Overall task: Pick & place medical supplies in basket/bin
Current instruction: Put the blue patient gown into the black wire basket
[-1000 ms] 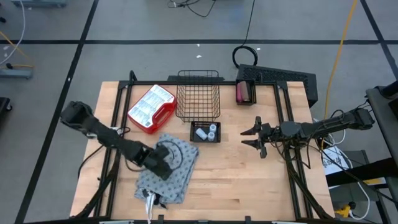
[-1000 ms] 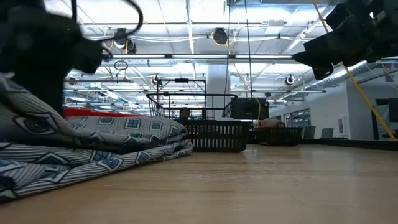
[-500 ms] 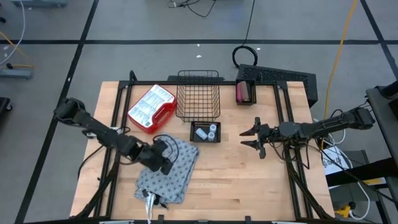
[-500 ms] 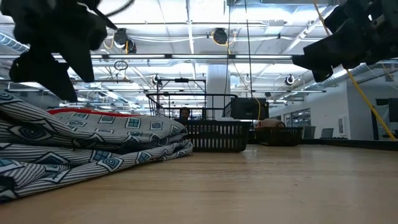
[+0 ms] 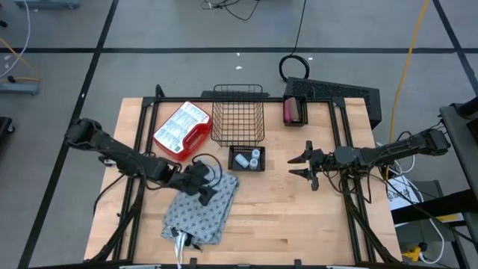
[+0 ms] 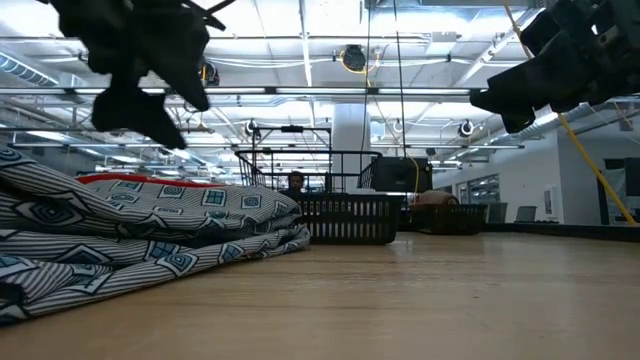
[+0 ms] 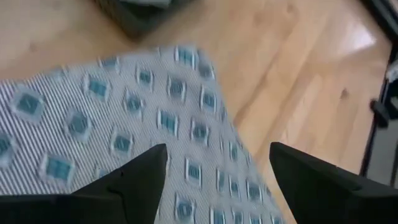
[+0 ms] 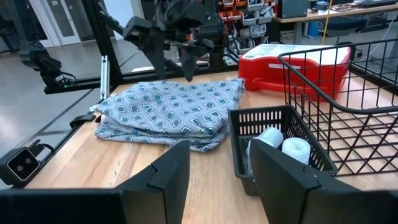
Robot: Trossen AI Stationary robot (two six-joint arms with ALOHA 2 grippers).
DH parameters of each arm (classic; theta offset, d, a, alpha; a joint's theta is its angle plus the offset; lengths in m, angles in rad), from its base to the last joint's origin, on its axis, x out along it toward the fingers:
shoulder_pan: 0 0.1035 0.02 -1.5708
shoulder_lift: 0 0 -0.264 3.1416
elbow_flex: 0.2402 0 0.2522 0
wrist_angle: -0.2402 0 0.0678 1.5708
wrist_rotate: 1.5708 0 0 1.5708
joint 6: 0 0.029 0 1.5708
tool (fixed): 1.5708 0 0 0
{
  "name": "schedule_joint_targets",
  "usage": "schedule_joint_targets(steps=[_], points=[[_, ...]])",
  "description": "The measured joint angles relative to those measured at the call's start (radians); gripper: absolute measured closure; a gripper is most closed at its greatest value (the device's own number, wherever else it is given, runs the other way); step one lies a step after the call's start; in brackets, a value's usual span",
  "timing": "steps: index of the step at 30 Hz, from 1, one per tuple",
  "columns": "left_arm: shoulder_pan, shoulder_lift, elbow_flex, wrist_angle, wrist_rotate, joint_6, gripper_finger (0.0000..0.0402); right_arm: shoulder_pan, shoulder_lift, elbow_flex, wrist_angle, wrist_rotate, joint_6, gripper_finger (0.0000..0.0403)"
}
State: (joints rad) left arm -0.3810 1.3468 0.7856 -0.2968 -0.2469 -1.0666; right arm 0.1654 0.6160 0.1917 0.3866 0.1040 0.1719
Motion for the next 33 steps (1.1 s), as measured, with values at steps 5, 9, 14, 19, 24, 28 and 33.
schedule_joint_targets(steps=[5, 9, 14, 19, 24, 28, 33], points=[[0.05, 0.0, 0.0, 0.034, 0.071, 0.097, 0.0107, 0.0, 0.0, 0.0, 0.001, 0.0, 0.0, 0.0248], [0.083, 0.024, 0.002, 0.011, 0.16, 0.068, 0.0107, 0.0, 0.0, 0.0, 0.001, 0.0, 0.0, 0.0248], [0.082, 0.078, 0.002, -0.067, 0.204, 0.033, 0.0107, 0.0, 0.002, 0.0, 0.007, 0.005, 0.0, 0.0248], [0.1, 0.094, 0.002, -0.128, 0.221, -0.152, 0.0107, 0.0, 0.008, 0.0, 0.006, 0.025, 0.0, 0.0248], [0.08, 0.094, 0.002, -0.227, 0.221, -0.169, 0.0107, -0.002, 0.016, 0.0, 0.002, 0.06, 0.0, 0.0248], [0.078, 0.094, 0.002, -0.225, 0.222, -0.173, 0.0107, -0.002, 0.021, 0.0, 0.003, 0.054, 0.0, 0.0248], [0.078, 0.094, 0.002, -0.224, 0.245, -0.174, 0.0107, -0.002, 0.021, 0.0, 0.001, 0.053, 0.0, 0.0248]])
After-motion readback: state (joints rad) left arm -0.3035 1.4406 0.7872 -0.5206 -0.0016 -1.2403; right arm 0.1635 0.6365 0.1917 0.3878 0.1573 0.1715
